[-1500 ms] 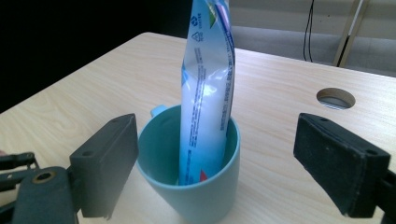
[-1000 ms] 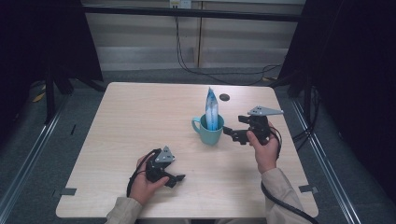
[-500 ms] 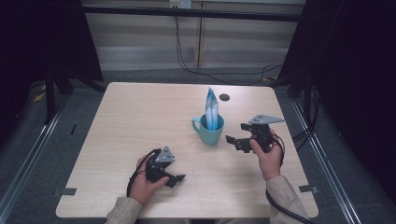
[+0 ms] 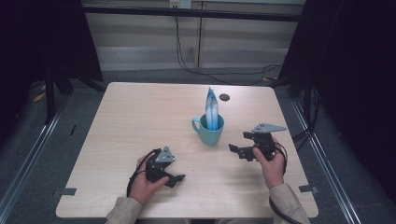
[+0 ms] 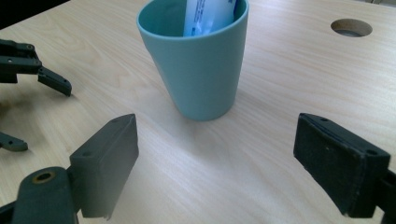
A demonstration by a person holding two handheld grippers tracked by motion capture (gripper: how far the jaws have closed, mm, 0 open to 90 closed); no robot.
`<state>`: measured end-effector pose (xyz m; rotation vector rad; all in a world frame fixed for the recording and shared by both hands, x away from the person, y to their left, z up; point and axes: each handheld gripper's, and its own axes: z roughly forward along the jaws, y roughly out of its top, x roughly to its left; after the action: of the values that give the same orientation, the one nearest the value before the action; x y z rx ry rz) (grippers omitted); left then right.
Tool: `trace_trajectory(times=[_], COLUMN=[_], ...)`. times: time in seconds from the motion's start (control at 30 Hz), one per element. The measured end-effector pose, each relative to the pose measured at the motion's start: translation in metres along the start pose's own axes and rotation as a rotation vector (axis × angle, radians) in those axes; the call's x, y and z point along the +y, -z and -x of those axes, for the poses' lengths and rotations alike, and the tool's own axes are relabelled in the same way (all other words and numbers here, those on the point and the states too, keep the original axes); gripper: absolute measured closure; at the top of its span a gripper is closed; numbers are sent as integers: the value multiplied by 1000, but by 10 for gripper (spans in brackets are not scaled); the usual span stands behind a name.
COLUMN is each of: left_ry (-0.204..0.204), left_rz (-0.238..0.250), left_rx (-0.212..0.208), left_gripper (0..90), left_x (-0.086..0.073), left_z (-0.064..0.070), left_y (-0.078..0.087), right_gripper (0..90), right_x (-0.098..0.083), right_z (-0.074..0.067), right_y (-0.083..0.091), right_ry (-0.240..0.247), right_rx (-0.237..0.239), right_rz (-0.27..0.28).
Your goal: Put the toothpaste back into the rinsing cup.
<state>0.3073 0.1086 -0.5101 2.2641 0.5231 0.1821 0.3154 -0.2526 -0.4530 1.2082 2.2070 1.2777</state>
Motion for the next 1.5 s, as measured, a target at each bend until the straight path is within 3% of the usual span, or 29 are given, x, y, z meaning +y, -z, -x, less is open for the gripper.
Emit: trace_trajectory(times=[1.5], left_ry=[2], left_rz=[2], left_rx=[0], left_gripper=[151], left_x=[0], left_z=[0], left_y=[0], right_gripper=[140], right_x=[-53], right_z=[6], right_y=[19], right_ry=[45], right_rx=[-24], right_rz=[-96])
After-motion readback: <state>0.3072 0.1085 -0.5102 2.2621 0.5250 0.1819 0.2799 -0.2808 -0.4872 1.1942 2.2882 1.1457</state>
